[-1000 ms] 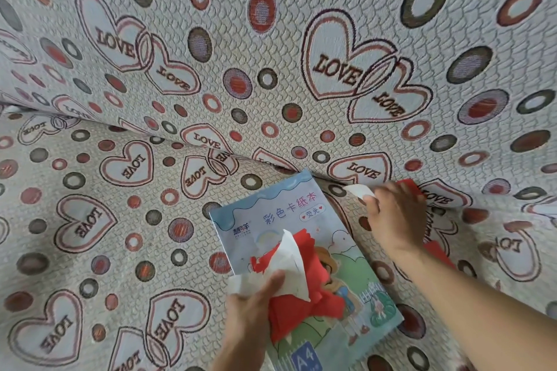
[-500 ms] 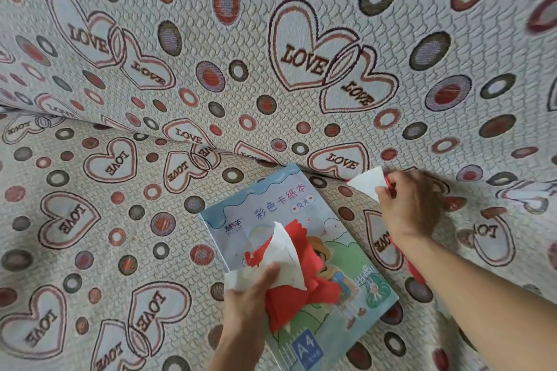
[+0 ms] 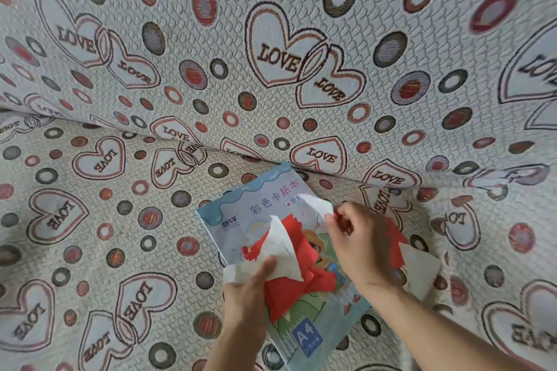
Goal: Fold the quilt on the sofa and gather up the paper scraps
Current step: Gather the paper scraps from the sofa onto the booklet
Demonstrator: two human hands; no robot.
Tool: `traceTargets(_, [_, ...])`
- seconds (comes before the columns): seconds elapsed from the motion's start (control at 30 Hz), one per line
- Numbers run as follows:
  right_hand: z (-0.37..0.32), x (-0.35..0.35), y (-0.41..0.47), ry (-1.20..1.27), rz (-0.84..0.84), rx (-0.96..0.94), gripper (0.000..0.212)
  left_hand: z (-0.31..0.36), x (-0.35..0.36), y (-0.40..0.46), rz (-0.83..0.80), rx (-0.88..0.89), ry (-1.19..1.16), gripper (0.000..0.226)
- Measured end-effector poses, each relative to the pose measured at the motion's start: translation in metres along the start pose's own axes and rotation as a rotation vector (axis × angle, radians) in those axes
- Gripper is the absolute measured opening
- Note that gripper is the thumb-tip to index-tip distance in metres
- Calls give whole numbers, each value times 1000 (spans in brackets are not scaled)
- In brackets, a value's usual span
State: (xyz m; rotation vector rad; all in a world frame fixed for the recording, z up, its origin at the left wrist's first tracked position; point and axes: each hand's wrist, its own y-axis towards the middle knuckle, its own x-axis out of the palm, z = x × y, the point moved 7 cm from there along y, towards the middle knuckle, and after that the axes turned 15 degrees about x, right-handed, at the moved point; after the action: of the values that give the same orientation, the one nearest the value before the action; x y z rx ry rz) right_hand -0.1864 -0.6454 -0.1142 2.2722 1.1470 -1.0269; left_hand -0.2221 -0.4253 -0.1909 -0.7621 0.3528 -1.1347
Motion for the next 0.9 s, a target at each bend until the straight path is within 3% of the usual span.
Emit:
traceTargets(0.07, [-8,6,-18,-9,-22,-62,20,-2,-3,2,9,4,69,98])
traceTargets(0.2, [-11,26,-46,-95,-110,-177,17,-1,-3,3,14,-17,163,63])
traceTargets(0.3, [-16,36,-58,-160,-165,-261,22,2,2,1,-33,1,166,52])
traceTargets(0.4, [-21,40,-66,-195,-184,-323,19,7,9,-5,-61,39,145,54])
traceTargets(0.47, [-21,42,-69,-242,-197,-342,14,11,13,-8,-85,70,131,70])
traceTargets(0.5, [-21,42,-71,-266,-211,-351,11,8,13,-8,-100,75,143,58])
traceTargets(0.57, [-19,43,-77,-291,-254,-364,9,4,12,-8,-115,52,205,56])
traceTargets(0.67, [-11,39,-80,-312,-311,-384,18,-1,8,-6,-53,12,232,39])
traceTargets(0.77, [14,18,-54,-279,-203,-265,18,-4,7,-4,-9,19,247,36])
traceTargets(0.9, [77,-23,-5,-324,-34,170,23,-3,7,-4,-1,27,250,36])
